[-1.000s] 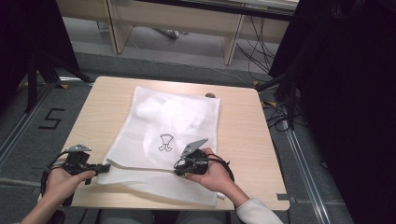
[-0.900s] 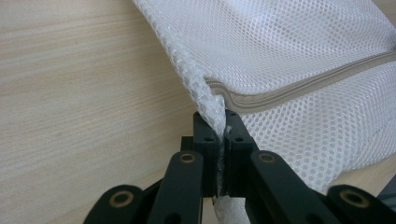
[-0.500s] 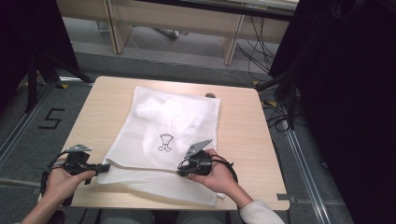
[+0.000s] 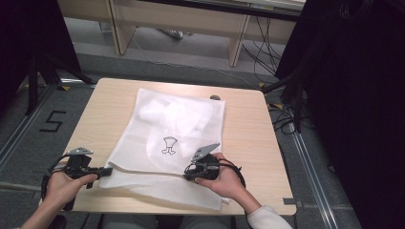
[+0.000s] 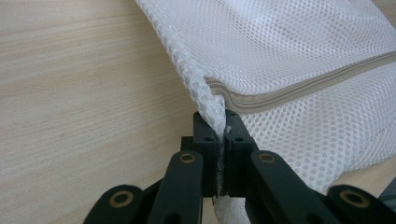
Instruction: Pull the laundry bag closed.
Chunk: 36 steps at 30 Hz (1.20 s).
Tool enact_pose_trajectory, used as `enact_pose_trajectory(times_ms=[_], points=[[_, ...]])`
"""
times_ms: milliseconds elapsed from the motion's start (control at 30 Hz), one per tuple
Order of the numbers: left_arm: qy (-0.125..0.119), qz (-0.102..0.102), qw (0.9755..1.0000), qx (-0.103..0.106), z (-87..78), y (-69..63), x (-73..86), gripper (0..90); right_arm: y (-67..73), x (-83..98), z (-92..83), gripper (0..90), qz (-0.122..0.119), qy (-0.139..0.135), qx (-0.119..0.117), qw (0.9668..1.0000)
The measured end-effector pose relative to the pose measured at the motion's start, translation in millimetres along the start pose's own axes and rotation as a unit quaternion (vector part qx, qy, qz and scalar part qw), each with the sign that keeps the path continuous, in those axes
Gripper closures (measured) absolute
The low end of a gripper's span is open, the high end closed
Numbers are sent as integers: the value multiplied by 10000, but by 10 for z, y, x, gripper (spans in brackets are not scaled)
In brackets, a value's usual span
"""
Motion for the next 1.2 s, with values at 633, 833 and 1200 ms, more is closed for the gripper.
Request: enact_pose_trajectory(times_ms=[633,833,1200], points=[[-2,2,10000,-23,-5,-1,-5,856,-23,22,-54,828,-23,2,91,10000],[4,5,10000,-40,-8,0,-6,856,-18,49,-79,828,16,38,92,9999],[-5,-10,10000,-56,-4,2,-8,856,-36,109,-152,828,102,3,117,9999]])
Point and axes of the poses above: each handheld gripper's, and its own axes: z roughly forward along the jaws, x roughly out of its underside, y roughly to its left, the point moved 5 cm from there along z, roughly forward along the jaws
